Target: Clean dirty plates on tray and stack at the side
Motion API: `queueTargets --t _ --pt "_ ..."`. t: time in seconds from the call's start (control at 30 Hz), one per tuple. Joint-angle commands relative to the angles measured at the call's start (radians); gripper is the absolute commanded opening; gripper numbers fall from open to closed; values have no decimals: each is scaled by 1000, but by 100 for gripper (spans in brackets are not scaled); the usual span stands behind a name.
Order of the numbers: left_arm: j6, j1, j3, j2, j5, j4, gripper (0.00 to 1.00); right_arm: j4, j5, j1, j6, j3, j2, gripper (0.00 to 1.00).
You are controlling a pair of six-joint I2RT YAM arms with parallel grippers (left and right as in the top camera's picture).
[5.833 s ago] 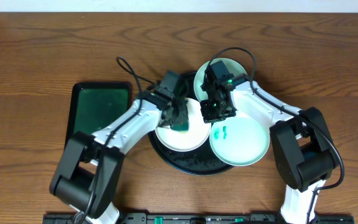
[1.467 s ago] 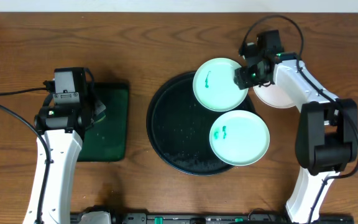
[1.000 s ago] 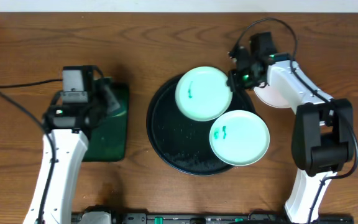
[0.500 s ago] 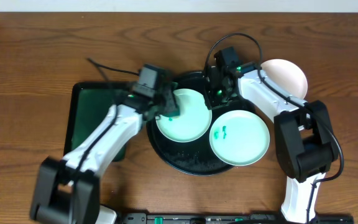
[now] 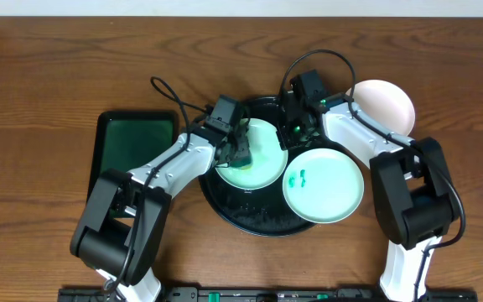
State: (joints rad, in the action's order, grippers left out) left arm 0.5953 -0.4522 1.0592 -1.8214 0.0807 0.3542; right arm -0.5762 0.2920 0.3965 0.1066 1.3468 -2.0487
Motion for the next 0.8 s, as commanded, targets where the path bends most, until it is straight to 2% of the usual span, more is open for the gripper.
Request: queueTargets --t 0.0,0.1,0.17,0.23,0.37,0.47,0.57,0.67,0.77 --pt "-9 35 -20 -2 -305 99 7 -10 -22 4 20 -39 -7 1" --pt "-10 53 -18 53 -415 143 8 -8 -22 4 20 -41 -7 1" --pt "-5 53 -18 90 -401 125 7 -6 -22 4 20 -41 -7 1" --pt "-2 43 -18 117 -313 84 7 -6 -21 5 20 -41 -7 1" --pt "15 6 -19 100 -19 -21 7 -6 -21 11 21 -41 -7 1" --pt "70 -28 -19 55 65 -66 7 -7 -21 11 28 -41 -7 1" --pt "70 -60 -19 5 67 -89 7 -6 -18 11 28 -41 -7 1" --pt "18 -65 -19 -17 39 -57 7 -5 -18 11 28 -41 -7 1" --pt "16 -43 -18 -9 -155 38 7 14 -18 11 40 -40 -6 1"
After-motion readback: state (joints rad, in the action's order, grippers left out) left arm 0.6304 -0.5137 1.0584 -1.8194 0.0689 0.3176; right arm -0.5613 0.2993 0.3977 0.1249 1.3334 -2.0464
